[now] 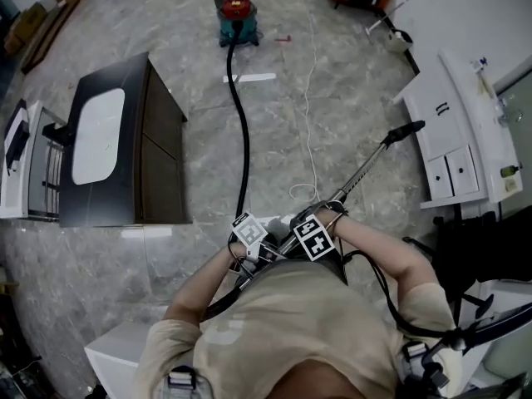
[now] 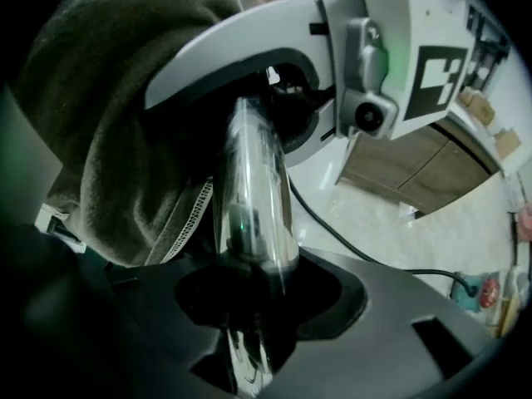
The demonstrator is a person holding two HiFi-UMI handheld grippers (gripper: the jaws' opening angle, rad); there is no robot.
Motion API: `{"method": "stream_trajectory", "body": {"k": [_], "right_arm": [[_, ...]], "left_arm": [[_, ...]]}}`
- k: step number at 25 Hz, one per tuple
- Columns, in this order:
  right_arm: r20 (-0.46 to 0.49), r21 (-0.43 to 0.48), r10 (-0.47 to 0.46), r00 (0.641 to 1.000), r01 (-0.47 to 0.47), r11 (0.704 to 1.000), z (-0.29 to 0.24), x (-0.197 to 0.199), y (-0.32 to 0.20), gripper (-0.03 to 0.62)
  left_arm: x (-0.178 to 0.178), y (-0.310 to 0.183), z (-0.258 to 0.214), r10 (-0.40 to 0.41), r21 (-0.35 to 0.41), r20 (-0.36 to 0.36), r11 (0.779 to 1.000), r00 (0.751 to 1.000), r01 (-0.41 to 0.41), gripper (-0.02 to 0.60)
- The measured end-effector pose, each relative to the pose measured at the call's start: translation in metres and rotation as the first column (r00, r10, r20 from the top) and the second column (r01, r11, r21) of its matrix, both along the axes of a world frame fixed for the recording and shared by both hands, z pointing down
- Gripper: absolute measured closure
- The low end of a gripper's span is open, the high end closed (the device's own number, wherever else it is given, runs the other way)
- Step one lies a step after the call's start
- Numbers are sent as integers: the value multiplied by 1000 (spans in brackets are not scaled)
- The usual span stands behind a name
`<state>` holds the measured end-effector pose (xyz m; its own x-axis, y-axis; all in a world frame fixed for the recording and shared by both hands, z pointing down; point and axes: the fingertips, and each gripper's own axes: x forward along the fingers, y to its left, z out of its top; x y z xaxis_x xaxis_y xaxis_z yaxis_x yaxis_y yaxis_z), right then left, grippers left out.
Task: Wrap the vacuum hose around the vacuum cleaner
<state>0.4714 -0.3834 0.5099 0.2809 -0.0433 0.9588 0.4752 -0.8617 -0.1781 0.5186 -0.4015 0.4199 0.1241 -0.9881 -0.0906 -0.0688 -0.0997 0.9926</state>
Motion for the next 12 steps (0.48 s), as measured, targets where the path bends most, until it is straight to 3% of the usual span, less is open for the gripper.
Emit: {"method": "stream_trajectory", "body": {"k": [3,7,9,12], "right_arm": [[7,-165,40,999,-38,986,-8,-20,26,446],[14,-370,86,996,-75,926,-20,-56,53,421],[16,-434,92,996,-76,898,-21,-75,64,414],[7,-461,72,997,-61,885,-18,-107,78,414]], "left_arm": [[-19,12,-4,-39,17,3,999,999,39,400],[-49,25,-10,-70,30,-41,997,997,71,400],[-67,36,-1,-74,-23,-26,997,997,73,400],[-100,45,-2,-91,-15,-26,996,996,90,400]]}}
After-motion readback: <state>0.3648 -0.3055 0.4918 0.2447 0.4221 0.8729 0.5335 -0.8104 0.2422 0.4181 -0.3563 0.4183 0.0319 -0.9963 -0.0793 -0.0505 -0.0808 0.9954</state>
